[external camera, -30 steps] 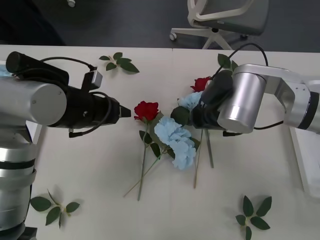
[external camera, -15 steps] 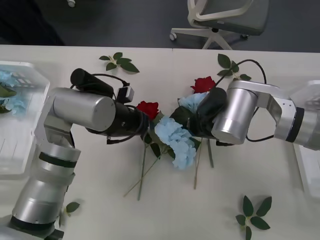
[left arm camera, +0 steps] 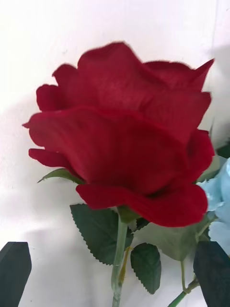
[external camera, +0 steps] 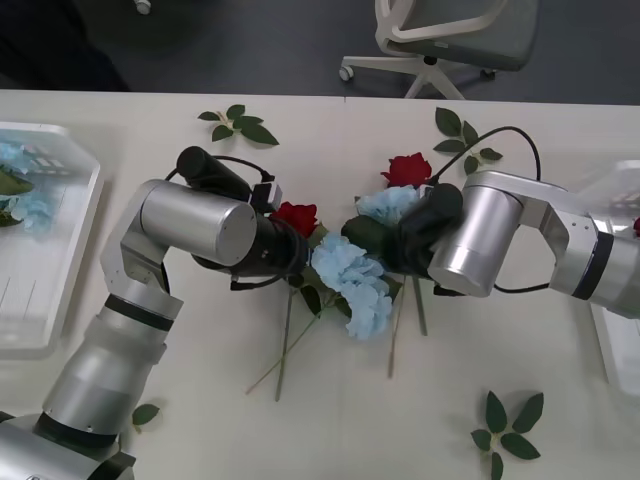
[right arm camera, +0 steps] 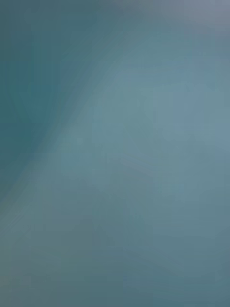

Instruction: Put the red flowers into the right box and the blue flowers into the left box

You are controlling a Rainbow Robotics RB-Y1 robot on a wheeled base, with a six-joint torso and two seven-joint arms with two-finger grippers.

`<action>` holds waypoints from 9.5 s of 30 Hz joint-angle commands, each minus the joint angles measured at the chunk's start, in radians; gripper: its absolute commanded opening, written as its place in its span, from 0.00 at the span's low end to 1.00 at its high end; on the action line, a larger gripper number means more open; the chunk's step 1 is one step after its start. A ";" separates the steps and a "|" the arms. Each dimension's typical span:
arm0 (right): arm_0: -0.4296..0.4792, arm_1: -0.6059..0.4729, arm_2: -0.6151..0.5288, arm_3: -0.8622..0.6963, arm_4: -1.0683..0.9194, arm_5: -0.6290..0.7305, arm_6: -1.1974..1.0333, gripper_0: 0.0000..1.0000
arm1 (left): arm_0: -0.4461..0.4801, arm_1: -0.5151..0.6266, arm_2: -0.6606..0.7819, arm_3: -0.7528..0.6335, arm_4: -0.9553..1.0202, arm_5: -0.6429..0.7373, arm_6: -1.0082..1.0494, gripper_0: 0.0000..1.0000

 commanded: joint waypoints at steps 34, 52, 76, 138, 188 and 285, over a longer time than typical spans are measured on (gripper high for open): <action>0.029 -0.436 -0.576 -0.612 -0.344 0.616 0.313 0.00 | -0.020 -0.056 -0.047 0.022 -0.095 -0.035 -0.023 0.00; 0.241 -0.433 -0.617 -0.568 -0.250 0.504 0.319 0.00 | 0.072 0.136 0.121 -0.323 0.000 -0.046 -0.033 0.00; 0.505 -0.382 -0.622 -0.471 -0.052 0.269 0.308 0.39 | 0.256 0.134 0.651 -0.294 1.103 -0.115 -1.094 0.00; 0.490 -0.639 -0.145 -0.402 0.007 -1.639 1.270 0.82 | 0.101 -0.110 0.369 -0.346 1.290 0.236 -1.466 0.00; -0.021 -0.235 0.294 -0.239 0.044 -1.480 0.983 0.00 | 0.101 -0.110 0.372 -0.340 1.291 0.222 -1.466 0.00; 1.126 -0.608 -1.180 -0.367 -0.008 0.060 0.512 0.00 | 0.130 0.074 -0.114 -0.423 0.079 0.232 -0.786 1.00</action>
